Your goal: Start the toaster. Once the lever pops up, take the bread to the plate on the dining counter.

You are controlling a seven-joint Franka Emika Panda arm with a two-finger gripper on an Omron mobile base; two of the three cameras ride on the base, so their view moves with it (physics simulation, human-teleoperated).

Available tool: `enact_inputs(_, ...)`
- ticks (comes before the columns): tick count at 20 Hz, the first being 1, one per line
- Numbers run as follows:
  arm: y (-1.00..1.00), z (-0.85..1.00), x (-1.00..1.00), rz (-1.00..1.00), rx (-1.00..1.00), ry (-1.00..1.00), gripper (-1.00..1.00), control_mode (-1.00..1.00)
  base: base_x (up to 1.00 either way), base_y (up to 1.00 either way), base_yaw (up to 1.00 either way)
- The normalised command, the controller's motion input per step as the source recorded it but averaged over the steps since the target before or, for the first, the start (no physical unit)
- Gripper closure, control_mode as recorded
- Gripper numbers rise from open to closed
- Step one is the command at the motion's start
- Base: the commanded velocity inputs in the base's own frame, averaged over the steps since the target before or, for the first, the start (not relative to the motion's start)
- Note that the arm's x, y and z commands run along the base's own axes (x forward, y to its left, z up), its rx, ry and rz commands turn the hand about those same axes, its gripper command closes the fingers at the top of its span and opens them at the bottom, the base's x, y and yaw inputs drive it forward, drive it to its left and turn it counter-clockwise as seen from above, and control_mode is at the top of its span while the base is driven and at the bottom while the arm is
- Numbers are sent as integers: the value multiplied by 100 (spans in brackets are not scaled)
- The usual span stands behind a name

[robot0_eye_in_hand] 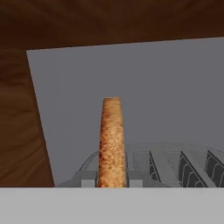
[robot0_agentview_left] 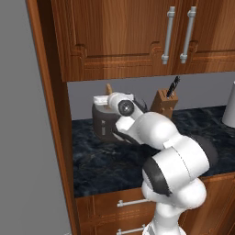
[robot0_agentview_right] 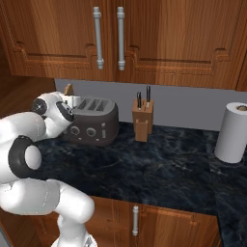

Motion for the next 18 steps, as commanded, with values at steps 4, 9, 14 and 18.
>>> enact_inputs(4,0,61,-68,0,-2,0,100,-100,0,0,0)
enact_inputs(9,-4,69,-70,-1,-1,7,100,-100,0,0,0)
enact_inputs(14,-31,49,-80,-2,0,15,100,-100,0,0,0)
enact_inputs(18,-50,17,-52,-3,-4,11,100,-100,0,0,0)
